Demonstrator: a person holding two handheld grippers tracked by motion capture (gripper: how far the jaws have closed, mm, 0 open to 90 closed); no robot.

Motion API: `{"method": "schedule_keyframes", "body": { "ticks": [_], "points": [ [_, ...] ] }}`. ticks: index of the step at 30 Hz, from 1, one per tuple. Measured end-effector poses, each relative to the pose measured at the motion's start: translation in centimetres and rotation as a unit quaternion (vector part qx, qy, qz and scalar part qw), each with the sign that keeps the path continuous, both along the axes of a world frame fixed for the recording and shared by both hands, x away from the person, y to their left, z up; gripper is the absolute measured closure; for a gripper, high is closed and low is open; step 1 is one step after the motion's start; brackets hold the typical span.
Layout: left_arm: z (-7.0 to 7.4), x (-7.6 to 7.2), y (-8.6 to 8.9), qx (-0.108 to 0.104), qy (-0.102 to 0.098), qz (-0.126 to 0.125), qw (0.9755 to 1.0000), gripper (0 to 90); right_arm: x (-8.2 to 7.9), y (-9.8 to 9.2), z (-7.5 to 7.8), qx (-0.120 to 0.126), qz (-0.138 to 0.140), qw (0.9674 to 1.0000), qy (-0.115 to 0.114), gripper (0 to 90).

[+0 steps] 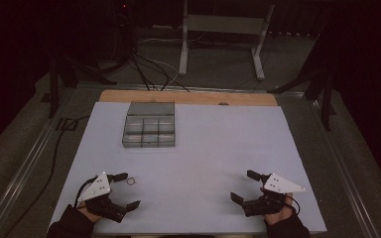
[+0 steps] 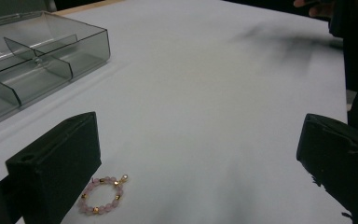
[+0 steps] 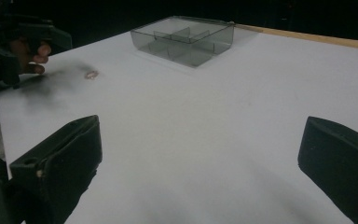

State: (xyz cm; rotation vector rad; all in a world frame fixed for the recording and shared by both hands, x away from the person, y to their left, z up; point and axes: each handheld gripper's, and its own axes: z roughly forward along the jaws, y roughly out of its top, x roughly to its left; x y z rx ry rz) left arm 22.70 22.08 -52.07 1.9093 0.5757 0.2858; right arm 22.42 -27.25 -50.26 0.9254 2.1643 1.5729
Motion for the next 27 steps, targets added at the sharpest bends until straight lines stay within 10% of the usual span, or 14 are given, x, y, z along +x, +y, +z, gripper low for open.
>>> {"method": "schedule_keyframes", "body": {
  "ticks": [17,27],
  "points": [
    [-0.1,0.0,-1.0,0.029,0.003,-0.032,0.9990,0.7,-0.3,-0.1,0.1,0.009,0.006,0.9997,-0.022,0.0],
    [0.3,0.2,-1.0,0.007,0.018,-0.048,0.9987,0.7,-0.3,0.0,0.0,0.010,0.009,0.9995,-0.027,0.0]
  ]
}}
